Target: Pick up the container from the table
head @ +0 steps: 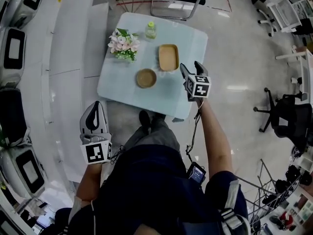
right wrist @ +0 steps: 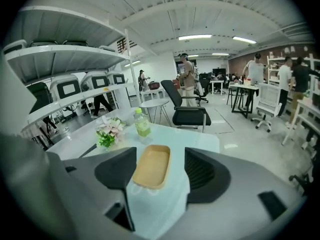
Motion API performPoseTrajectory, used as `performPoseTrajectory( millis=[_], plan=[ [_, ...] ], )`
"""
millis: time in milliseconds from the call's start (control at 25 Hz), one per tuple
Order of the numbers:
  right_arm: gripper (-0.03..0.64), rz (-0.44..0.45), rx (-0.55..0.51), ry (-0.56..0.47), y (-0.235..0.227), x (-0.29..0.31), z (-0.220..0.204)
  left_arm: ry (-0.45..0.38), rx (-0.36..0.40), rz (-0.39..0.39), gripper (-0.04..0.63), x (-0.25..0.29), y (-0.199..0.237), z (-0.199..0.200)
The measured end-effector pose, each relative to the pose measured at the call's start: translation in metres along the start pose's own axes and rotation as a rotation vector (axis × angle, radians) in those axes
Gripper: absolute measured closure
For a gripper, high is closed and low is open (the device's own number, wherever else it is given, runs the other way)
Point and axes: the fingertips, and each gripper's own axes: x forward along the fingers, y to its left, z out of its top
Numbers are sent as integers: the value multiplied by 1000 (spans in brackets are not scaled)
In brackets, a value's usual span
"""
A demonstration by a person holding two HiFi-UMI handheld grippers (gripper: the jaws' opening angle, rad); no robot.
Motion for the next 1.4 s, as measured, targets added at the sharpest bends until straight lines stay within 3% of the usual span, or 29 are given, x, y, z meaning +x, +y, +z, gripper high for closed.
performPoseTrajectory(
  millis=[600,1400],
  plan=[
    [344,50,-194,77,-24,81,-6,97,4,56,592,29,-1,-15],
    [403,141,-482,182,-20,168,-10,192,5,110,592,38,10,-37]
  ],
)
